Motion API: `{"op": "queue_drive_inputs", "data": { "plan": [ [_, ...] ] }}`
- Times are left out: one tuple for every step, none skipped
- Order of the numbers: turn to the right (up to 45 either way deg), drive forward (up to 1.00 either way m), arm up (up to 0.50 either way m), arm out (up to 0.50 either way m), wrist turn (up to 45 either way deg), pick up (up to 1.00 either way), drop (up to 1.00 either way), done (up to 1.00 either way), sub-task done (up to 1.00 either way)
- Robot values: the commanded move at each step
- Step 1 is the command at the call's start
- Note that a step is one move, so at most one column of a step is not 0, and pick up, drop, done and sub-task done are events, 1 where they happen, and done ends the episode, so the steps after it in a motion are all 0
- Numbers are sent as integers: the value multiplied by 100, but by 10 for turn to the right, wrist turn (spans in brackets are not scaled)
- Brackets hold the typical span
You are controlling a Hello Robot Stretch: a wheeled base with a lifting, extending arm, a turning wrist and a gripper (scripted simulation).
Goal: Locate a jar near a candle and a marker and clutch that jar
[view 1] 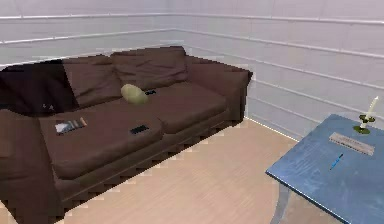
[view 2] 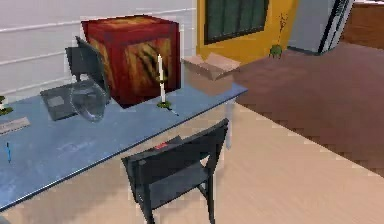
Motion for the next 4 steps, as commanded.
{"op": "queue_drive_inputs", "data": {
  "plan": [
    [0, 100, 0, 0, 0, 0, 0, 0, 0],
    [360, 0, 0, 0, 0, 0, 0, 0, 0],
    [0, 30, 0, 0, 0, 0, 0, 0, 0],
    [-450, 0, 0, 0, 0, 0, 0, 0, 0]
  ]
}}
